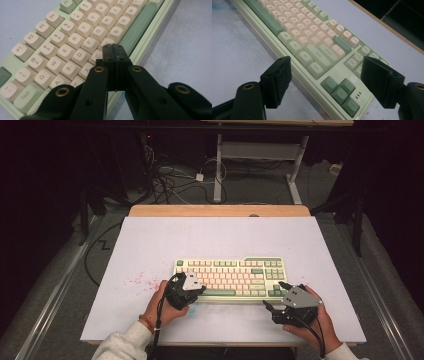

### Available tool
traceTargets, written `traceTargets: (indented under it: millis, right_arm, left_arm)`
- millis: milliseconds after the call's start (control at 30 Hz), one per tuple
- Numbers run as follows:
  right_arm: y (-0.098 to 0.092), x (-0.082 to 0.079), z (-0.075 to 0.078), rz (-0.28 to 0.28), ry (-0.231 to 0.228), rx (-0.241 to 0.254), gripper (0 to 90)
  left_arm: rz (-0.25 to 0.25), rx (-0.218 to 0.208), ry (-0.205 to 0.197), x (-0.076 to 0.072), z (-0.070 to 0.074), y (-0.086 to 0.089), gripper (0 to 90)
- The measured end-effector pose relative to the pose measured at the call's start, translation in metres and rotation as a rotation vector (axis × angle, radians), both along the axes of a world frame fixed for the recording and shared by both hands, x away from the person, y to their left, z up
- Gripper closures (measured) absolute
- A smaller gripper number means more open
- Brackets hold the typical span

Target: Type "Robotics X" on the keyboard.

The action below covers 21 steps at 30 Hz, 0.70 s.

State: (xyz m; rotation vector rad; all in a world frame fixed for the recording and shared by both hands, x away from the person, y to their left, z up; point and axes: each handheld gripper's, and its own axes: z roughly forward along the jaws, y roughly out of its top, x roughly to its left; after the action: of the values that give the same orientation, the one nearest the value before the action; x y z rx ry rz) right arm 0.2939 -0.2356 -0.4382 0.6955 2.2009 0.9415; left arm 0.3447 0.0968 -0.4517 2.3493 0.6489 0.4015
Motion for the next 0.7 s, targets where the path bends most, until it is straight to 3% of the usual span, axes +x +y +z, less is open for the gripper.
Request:
traceTargets:
  millis: [300, 467, 567, 700]
  right_arm:
    - [0.000, 0.000, -0.001, 0.002, 0.005, -0.004, 24.8]
    - [0.000, 0.000, -0.002, 0.004, 0.002, -0.012, 24.9]
    - [0.001, -0.001, -0.002, 0.005, 0.000, -0.013, 24.8]
    - [0.000, 0.001, -0.002, 0.001, -0.001, -0.015, 24.9]
  left_arm:
    - [-0.001, 0.006, -0.008, 0.005, -0.003, -0.005, 87.1]
    - [-0.009, 0.041, -0.022, 0.004, -0.005, -0.008, 87.2]
    - [-0.007, -0.013, -0.020, 0.003, 0.003, -0.002, 86.5]
    - [0.012, -0.031, -0.056, 0.001, 0.013, 0.005, 85.3]
